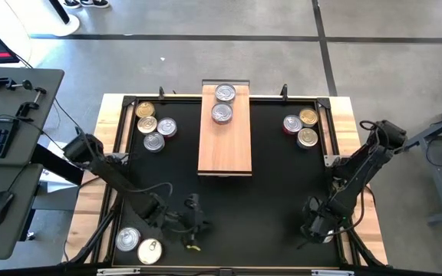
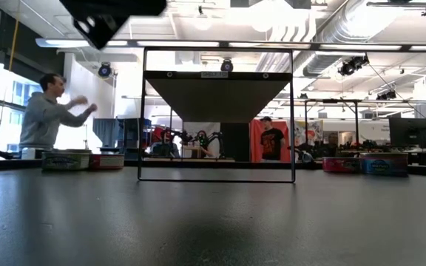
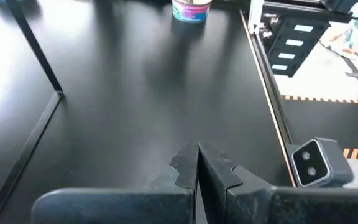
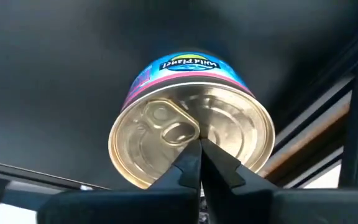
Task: Stack canned seafood by type on shelf
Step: Put the blue pink tuna can on the shelf
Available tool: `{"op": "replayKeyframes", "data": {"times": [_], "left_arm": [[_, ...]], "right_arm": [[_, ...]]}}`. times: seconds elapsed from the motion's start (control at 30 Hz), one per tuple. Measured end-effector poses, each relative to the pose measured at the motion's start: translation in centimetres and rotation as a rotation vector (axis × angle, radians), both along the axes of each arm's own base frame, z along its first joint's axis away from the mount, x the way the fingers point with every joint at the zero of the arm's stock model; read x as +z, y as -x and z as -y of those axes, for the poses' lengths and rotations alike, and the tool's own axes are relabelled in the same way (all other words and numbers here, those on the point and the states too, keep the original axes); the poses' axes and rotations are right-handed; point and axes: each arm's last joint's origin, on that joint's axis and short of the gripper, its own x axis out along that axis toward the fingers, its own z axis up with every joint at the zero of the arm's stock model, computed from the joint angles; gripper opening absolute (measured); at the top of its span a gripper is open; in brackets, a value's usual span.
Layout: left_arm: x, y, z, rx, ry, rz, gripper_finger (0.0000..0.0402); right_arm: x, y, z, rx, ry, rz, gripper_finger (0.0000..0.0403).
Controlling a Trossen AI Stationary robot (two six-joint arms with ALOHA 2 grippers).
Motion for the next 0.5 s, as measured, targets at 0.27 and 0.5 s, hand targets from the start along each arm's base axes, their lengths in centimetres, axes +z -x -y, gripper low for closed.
{"op": "replayKeyframes", "data": {"times": [0.27, 0.5], "left_arm": [[0.4, -0.7, -0.9, -0.023, -0.056, 0.004, 0.0000], [0.3, -0.4, -0.8, -0.140, -0.128, -0.039, 0.0000]], "right_arm": [[0.2, -2.9, 0.5, -0.177, 0.053, 0.274, 0.0000], [-1.3, -7.1, 1.0, -0.239, -0.001, 0.364, 0.0000]]}}
